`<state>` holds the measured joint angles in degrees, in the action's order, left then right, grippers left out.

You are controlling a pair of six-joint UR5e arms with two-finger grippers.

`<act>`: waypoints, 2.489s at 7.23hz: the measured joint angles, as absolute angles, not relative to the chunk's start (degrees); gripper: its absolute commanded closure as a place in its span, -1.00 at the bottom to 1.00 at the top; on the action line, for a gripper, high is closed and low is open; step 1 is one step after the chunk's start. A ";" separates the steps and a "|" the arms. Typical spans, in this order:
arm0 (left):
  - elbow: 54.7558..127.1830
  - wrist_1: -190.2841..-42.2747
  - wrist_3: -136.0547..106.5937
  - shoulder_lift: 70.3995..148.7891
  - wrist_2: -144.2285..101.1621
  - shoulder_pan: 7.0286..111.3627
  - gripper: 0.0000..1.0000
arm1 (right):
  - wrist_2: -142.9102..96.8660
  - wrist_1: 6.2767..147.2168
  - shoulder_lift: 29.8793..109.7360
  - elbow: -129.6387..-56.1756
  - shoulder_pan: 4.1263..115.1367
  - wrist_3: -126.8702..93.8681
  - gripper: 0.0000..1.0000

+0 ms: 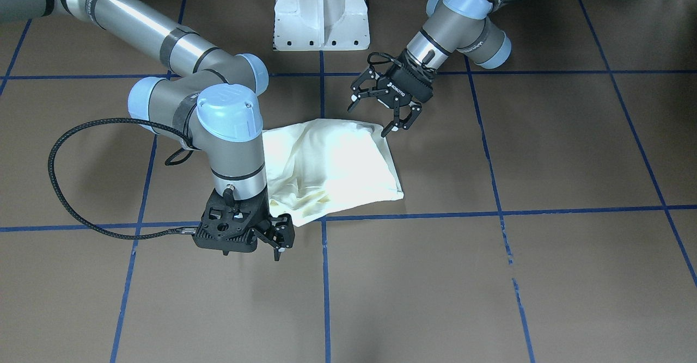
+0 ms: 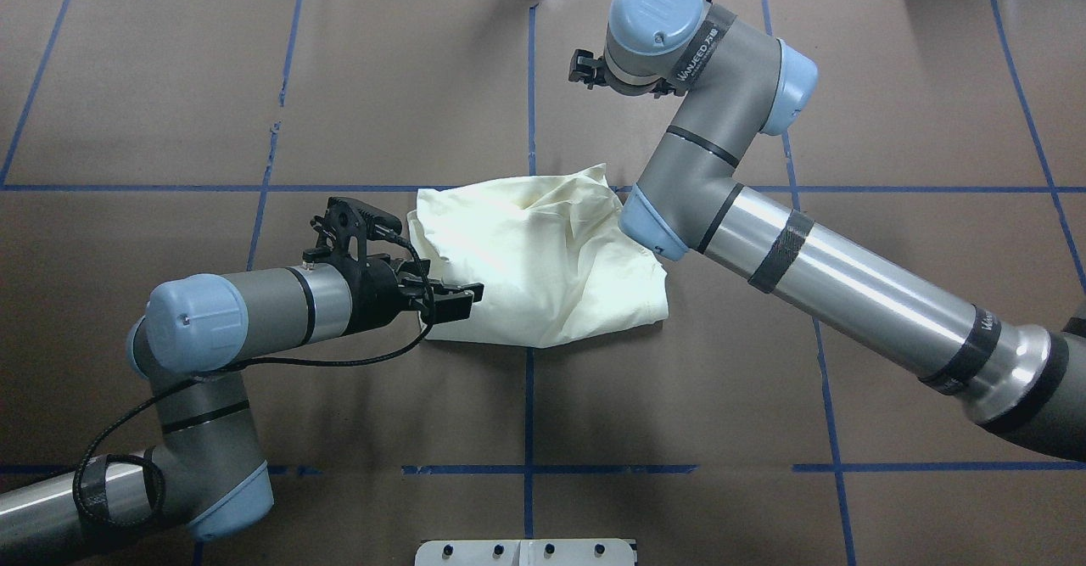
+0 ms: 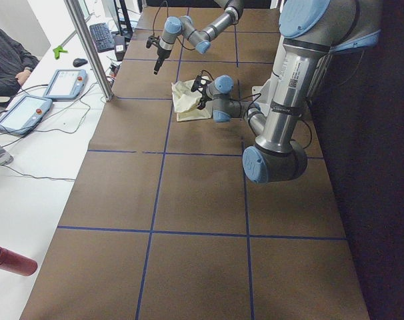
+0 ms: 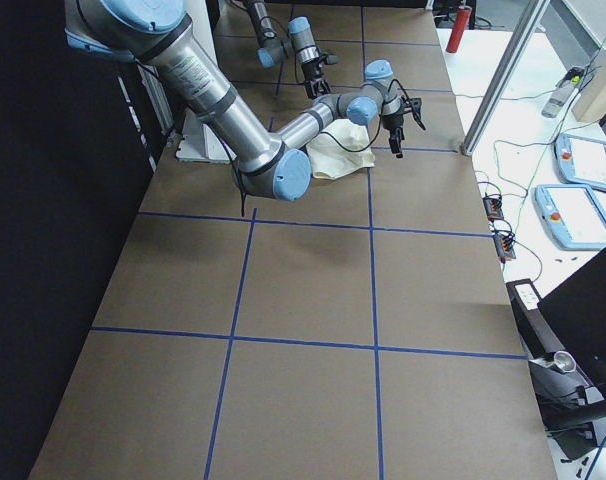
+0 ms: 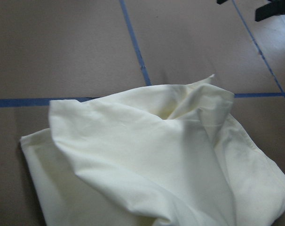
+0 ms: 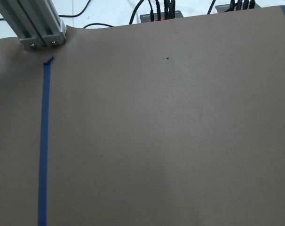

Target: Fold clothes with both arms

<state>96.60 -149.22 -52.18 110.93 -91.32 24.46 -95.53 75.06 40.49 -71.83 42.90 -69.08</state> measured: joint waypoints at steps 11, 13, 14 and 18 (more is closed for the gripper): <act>89.27 -158.82 -42.50 111.03 -93.20 24.39 1.00 | -95.45 75.04 43.45 -75.15 42.80 -69.08 -1.00; 89.23 -161.28 -44.71 110.19 -95.18 24.72 1.00 | -95.45 74.98 43.55 -75.17 42.80 -69.08 -1.00; 88.89 -163.92 -49.45 109.00 -95.90 24.75 1.00 | -95.45 74.98 43.58 -75.16 42.80 -69.08 -1.00; 74.00 -195.03 -74.42 105.93 -103.72 24.50 1.00 | -95.51 74.92 43.59 -75.16 42.80 -69.08 -1.00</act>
<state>74.00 -195.03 -74.42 105.93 -103.72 24.50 -95.51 74.92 43.59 -75.16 42.80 -69.08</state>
